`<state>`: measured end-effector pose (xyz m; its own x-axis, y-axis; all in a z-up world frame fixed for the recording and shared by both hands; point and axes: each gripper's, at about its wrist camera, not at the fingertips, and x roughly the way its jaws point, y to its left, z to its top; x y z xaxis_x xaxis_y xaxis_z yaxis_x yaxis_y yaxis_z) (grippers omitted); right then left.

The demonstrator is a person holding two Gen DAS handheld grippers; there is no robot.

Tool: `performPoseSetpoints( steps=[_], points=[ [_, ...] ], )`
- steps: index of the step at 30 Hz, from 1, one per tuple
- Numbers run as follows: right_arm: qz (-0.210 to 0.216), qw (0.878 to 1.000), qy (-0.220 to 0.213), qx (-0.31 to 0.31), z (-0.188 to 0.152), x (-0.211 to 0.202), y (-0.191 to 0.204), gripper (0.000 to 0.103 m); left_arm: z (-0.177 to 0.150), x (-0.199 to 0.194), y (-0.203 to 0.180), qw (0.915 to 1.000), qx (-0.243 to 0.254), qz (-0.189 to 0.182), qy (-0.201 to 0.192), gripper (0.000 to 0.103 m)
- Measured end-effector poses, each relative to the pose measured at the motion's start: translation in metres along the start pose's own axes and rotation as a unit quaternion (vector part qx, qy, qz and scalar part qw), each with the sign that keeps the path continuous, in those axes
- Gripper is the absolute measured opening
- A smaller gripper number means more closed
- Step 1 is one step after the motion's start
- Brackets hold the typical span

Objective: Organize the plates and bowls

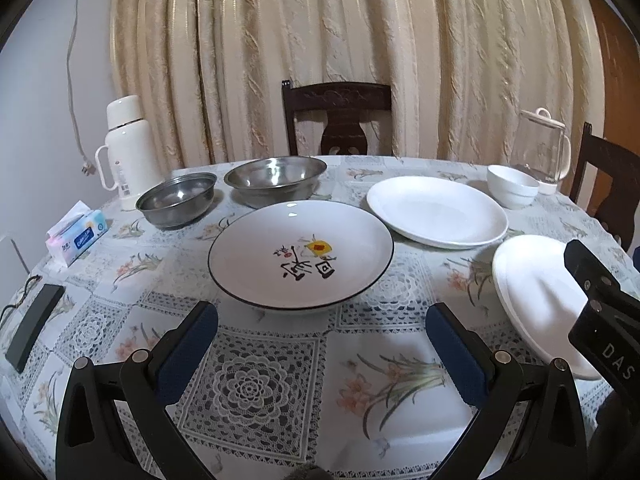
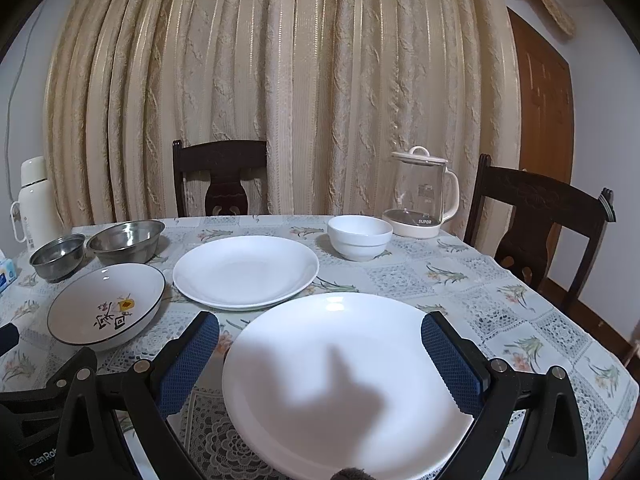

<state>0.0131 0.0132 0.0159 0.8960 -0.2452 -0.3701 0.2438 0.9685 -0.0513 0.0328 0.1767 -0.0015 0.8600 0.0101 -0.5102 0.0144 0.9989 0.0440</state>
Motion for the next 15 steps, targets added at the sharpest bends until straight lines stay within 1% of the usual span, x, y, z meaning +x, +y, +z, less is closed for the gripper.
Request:
performPoseSetpoints(
  steps=[15],
  points=[
    [0.001, 1.0, 0.003, 0.001, -0.0001, -0.0004, -0.0013, 0.103, -0.0017, -0.0002, 0.0027, 0.9999, 0.0, 0.003, 0.01, 0.103]
  ],
)
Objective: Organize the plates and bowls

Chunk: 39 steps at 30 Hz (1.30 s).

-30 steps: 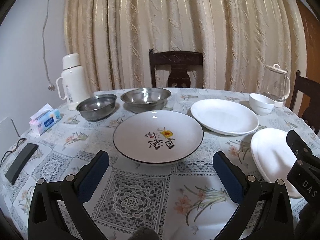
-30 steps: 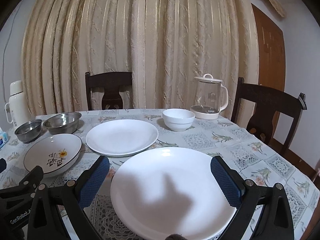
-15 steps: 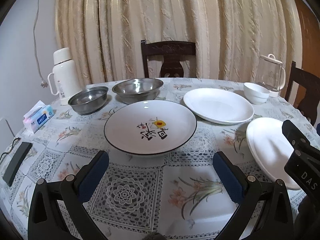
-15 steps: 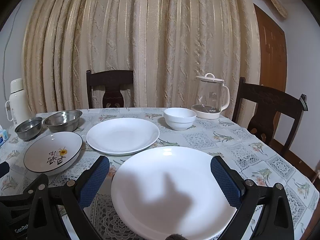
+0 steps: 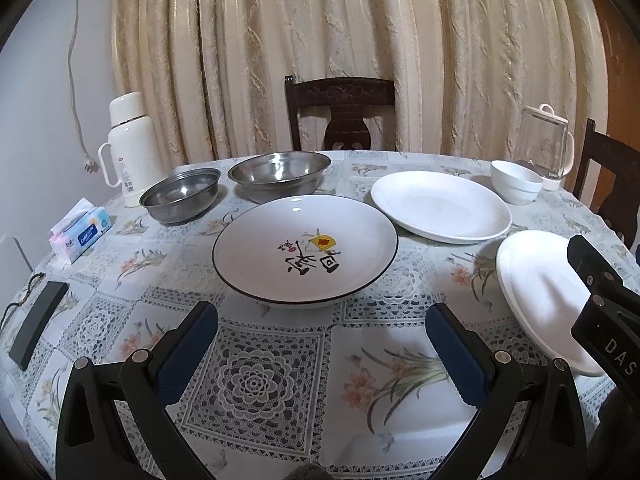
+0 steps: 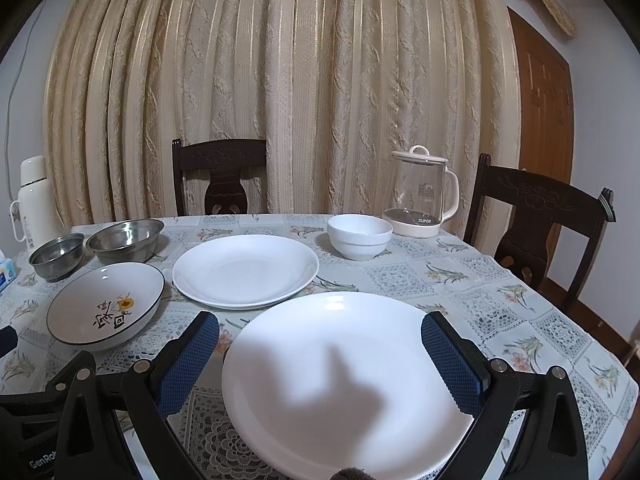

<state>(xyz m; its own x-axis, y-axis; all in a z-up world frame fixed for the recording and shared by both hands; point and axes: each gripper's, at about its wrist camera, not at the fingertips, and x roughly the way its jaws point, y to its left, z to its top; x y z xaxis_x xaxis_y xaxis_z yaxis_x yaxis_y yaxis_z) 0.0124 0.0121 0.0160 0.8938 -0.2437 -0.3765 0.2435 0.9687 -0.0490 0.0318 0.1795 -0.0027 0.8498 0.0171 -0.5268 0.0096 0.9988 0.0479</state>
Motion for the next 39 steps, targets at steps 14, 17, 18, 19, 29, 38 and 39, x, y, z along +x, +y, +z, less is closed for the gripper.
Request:
performPoseSetpoints(
  steps=[14, 17, 18, 19, 29, 38, 39],
  points=[
    [0.013, 0.997, 0.069, 0.027, -0.003, 0.012, -0.03, 0.103, 0.007, -0.002, -0.008, 0.9995, 0.012, -0.022, 0.021, 0.103],
    [0.009, 0.995, 0.08, 0.051, 0.0, 0.014, -0.052, 0.103, 0.01, -0.003, -0.016, 0.9986, 0.019, -0.037, 0.031, 0.103],
    [0.006, 0.995, 0.083, 0.058, 0.0, 0.014, -0.058, 0.103, 0.011, -0.003, -0.019, 0.9983, 0.022, -0.042, 0.033, 0.103],
    [0.001, 0.994, 0.087, 0.066, 0.0, 0.016, -0.067, 0.103, 0.012, -0.003, -0.022, 0.998, 0.024, -0.046, 0.035, 0.103],
    [-0.019, 0.984, 0.128, 0.12, -0.011, 0.031, -0.121, 0.103, 0.017, 0.002, -0.061, 0.9919, 0.055, -0.093, 0.066, 0.103],
    [0.004, 0.979, 0.158, 0.127, -0.016, 0.046, -0.139, 0.103, 0.016, 0.018, -0.09, 0.9878, 0.073, -0.103, 0.09, 0.103],
    [0.004, 0.979, 0.16, 0.127, -0.016, 0.047, -0.14, 0.103, 0.016, 0.019, -0.092, 0.9875, 0.073, -0.105, 0.092, 0.103]
  ],
)
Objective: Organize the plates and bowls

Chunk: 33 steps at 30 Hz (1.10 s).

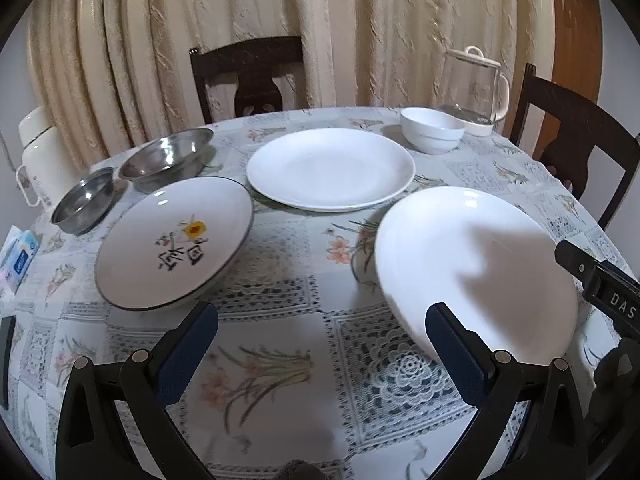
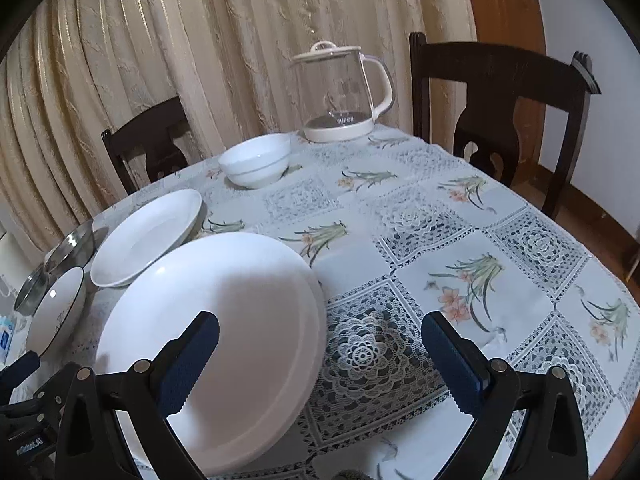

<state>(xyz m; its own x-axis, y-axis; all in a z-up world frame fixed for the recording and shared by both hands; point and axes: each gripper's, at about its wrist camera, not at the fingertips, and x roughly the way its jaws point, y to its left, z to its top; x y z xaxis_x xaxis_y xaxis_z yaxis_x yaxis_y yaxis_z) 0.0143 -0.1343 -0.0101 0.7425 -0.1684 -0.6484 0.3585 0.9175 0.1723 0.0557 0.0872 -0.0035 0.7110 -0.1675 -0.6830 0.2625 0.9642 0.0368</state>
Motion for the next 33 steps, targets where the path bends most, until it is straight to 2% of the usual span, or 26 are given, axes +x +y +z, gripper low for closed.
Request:
performPoseSetpoints(
  steps=[8, 16, 24, 29, 33],
  points=[
    [0.032, 0.999, 0.039, 0.009, 0.004, 0.019, -0.013, 0.103, 0.005, 0.017, -0.013, 0.9999, 0.001, -0.009, 0.013, 0.103],
    [0.081, 0.993, 0.085, 0.014, 0.007, 0.039, -0.015, 0.103, 0.014, 0.047, -0.016, 0.9966, -0.031, -0.056, 0.052, 0.103],
    [0.105, 0.99, 0.098, 0.012, 0.009, 0.041, -0.017, 0.103, 0.016, 0.071, -0.009, 0.9883, -0.074, -0.101, 0.087, 0.103],
    [0.139, 0.985, 0.098, 0.008, 0.008, 0.04, -0.025, 0.103, 0.016, 0.071, -0.006, 0.9869, -0.079, -0.113, 0.083, 0.103],
    [0.157, 0.981, 0.109, -0.027, 0.008, 0.041, -0.025, 0.103, 0.014, 0.069, 0.002, 0.984, -0.089, -0.135, 0.075, 0.103]
  ],
)
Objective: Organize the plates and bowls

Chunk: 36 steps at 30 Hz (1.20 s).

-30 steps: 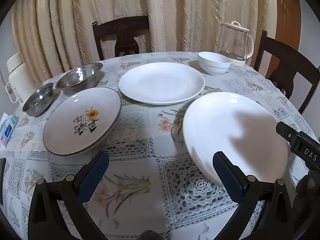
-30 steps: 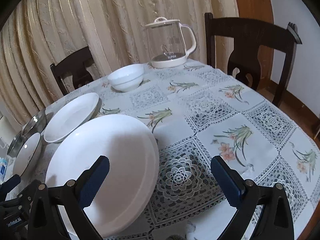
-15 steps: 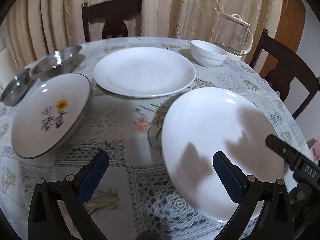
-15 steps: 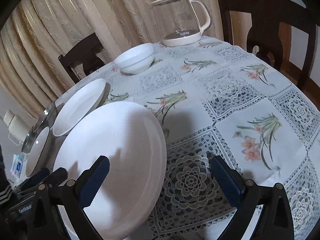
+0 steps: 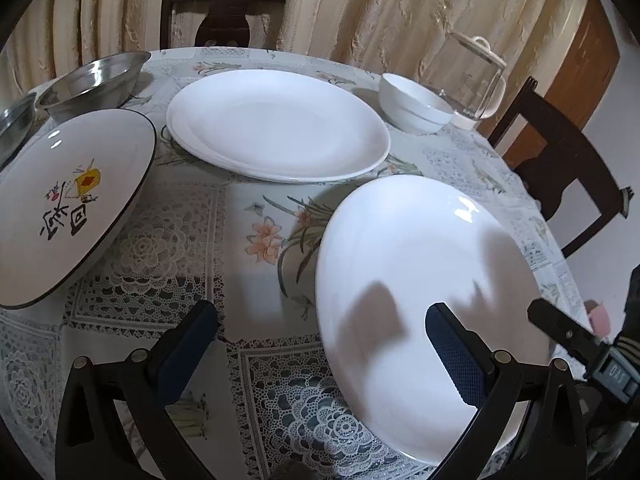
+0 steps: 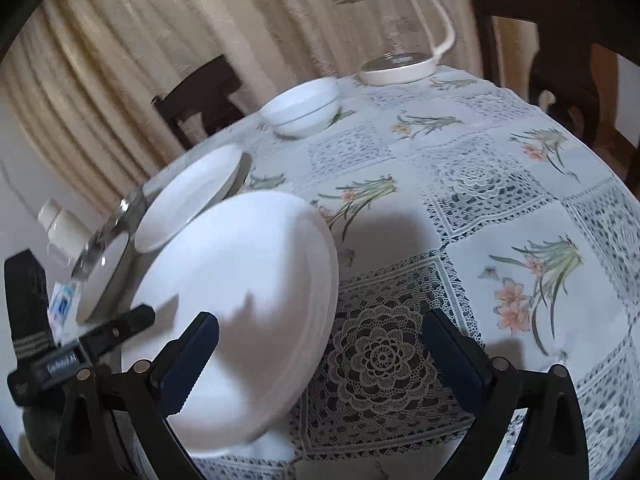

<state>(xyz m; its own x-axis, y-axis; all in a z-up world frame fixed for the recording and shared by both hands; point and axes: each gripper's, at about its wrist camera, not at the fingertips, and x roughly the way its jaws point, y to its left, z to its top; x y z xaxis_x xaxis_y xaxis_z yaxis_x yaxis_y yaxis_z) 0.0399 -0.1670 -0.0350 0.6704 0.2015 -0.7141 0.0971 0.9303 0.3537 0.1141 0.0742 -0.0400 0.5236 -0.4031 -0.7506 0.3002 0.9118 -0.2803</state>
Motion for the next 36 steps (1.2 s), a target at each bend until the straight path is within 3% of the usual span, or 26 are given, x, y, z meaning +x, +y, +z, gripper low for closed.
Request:
performPoseSetpoints(
  steps=[7, 10, 14, 16, 18, 21, 23, 27, 36],
  points=[
    [0.002, 1.0, -0.004, 0.014, 0.001, 0.0, -0.002, 0.103, -0.009, 0.001, -0.009, 0.9972, 0.074, 0.006, 0.005, 0.103],
    [0.021, 0.999, -0.01, 0.034, 0.002, -0.002, -0.007, 0.101, -0.004, -0.001, -0.004, 0.9988, 0.047, -0.007, 0.005, 0.103],
    [0.039, 0.998, -0.011, 0.044, 0.006, 0.002, -0.008, 0.082, 0.002, -0.004, 0.006, 0.9995, 0.001, -0.032, 0.002, 0.103],
    [0.044, 0.998, -0.011, 0.045, 0.007, 0.005, -0.007, 0.079, 0.004, -0.005, 0.009, 0.9991, -0.012, -0.041, -0.002, 0.102],
    [0.054, 0.997, -0.009, 0.045, 0.008, 0.007, -0.006, 0.073, 0.006, -0.005, 0.01, 0.9983, -0.022, -0.055, -0.004, 0.085],
    [0.074, 0.996, 0.001, 0.042, 0.008, 0.012, -0.003, 0.056, 0.009, -0.002, 0.01, 0.9967, -0.029, -0.076, 0.002, 0.07],
    [0.076, 0.996, 0.006, 0.037, 0.008, 0.015, -0.001, 0.051, 0.01, 0.001, 0.006, 0.9963, -0.023, -0.082, 0.004, 0.068],
    [0.074, 0.997, 0.008, 0.036, 0.008, 0.015, -0.002, 0.048, 0.01, 0.004, -0.001, 0.9949, -0.014, -0.099, 0.009, 0.052],
    [0.069, 0.997, 0.011, 0.021, 0.006, 0.013, 0.002, 0.042, 0.007, 0.001, -0.008, 0.9962, 0.0, -0.087, -0.001, 0.05]
  ],
)
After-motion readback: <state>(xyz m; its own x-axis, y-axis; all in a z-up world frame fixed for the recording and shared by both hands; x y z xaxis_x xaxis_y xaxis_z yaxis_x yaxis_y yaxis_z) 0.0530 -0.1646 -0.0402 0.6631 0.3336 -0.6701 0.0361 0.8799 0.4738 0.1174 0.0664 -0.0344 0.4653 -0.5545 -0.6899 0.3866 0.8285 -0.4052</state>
